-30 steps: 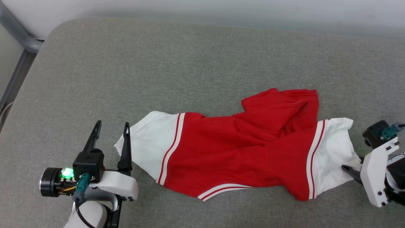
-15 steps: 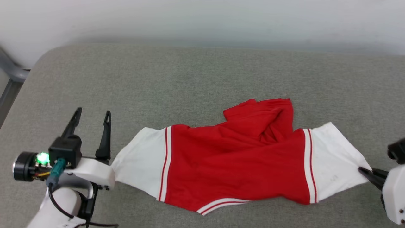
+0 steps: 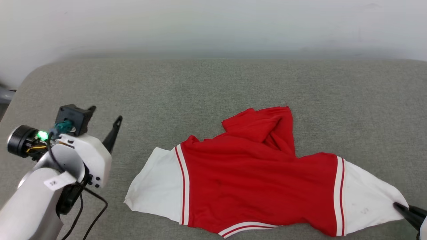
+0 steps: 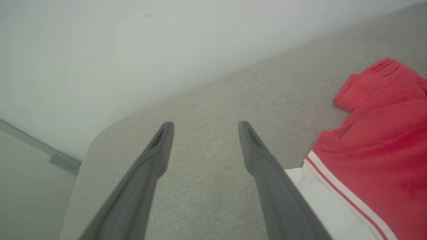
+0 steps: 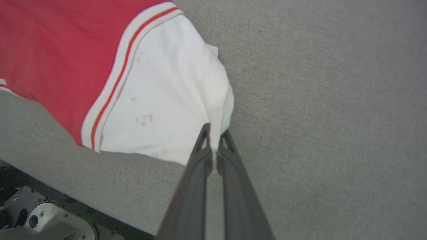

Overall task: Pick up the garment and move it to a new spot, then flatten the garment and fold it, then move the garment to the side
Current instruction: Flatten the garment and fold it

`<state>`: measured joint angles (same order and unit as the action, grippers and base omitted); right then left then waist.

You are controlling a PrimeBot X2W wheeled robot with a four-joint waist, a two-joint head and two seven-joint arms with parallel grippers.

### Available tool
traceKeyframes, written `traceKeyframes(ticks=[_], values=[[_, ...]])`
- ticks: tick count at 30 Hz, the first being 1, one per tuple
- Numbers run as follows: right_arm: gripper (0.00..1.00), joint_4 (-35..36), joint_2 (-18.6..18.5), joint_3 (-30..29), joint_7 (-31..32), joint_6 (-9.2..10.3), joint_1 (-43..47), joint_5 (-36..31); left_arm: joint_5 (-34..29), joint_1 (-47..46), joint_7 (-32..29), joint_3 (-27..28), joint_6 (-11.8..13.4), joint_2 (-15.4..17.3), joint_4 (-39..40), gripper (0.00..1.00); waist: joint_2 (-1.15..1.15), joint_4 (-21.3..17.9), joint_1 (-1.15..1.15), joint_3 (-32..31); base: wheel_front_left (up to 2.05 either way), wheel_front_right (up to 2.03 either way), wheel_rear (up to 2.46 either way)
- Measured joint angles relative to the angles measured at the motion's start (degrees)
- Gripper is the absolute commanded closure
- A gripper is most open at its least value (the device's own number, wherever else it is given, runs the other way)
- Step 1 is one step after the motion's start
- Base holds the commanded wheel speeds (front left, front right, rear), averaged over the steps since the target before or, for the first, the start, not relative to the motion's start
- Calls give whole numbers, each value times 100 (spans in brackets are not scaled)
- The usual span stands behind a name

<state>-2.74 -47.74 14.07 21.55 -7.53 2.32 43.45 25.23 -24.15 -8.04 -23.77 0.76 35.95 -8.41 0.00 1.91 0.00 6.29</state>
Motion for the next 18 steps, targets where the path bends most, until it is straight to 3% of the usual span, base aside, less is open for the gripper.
traceKeyframes(ticks=[4,10,18], values=[[100,229,249,-296,224,1,224,-183,360,-179,-1144,-265,-432,162,-113,0,0,-33,0,-12,0,0,0],[100,497,508,-479,480,1,324,-387,1028,-308,-2703,-702,-715,303,-205,0,0,-74,0,44,0,0,0],[100,660,653,-458,600,1,253,-506,1555,-293,-3450,-1121,-783,343,-441,0,0,-200,0,214,0,0,0]])
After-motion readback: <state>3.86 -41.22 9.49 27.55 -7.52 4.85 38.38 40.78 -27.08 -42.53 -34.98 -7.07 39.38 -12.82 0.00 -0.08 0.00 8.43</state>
